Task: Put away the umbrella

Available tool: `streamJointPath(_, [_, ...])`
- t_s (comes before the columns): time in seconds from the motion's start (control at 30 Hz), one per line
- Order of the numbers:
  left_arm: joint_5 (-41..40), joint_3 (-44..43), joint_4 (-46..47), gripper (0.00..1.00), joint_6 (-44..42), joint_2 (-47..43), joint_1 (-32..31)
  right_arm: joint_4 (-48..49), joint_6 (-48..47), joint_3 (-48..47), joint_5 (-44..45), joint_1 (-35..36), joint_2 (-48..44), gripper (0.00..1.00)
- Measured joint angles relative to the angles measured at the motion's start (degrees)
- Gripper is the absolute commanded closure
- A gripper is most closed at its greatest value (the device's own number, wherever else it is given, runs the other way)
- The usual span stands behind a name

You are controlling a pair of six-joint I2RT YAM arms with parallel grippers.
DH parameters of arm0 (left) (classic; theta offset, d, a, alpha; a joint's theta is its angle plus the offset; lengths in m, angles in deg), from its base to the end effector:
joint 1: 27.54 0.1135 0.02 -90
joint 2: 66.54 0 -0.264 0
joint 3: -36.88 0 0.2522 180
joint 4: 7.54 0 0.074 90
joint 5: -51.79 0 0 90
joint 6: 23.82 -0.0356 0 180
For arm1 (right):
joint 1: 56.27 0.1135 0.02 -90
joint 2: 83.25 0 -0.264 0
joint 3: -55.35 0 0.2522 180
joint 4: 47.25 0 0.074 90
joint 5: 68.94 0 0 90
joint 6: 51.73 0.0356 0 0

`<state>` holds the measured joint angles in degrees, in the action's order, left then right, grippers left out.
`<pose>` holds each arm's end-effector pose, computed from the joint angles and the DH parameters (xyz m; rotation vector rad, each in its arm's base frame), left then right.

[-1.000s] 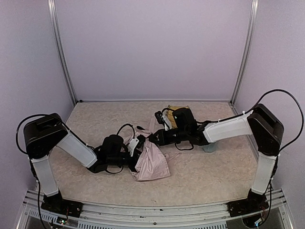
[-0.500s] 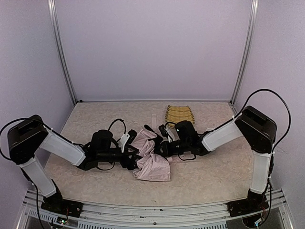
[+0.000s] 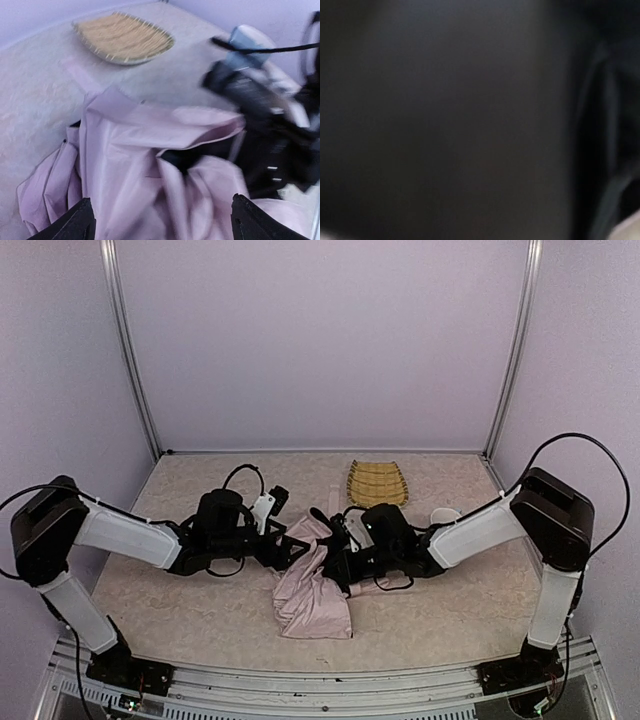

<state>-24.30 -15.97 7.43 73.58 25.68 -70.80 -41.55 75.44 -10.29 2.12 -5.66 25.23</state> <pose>0.2301 -0.2283 0.1725 0.7921 1.9194 -0.7990 0.2287 0.2967 0.1274 -0.4885 2.4097 1.1389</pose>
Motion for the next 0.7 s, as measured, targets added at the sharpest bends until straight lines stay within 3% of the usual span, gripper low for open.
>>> streamJointPath(0.17, [-3.85,-4.39,-3.91,0.15,0.20,13.49,1.20,-2.67,-0.04,0.31,1.57,5.79,-4.28,1.00])
streamJointPath(0.33, [-3.45,-5.60,-2.14,0.24,1.09,15.87,0.70,-4.26,-1.79,-3.37,1.03,8.48,-7.19,1.00])
streamJointPath(0.5, [-2.43,-4.48,1.11,0.25,2.40,16.44,0.72,-5.33,-3.96,-11.72,1.36,5.64,-7.04,1.00])
streamJointPath(0.7, [-1.73,-4.09,4.24,0.25,2.73,17.53,0.72,-4.42,-4.11,-14.88,3.32,-1.51,-2.32,1.00])
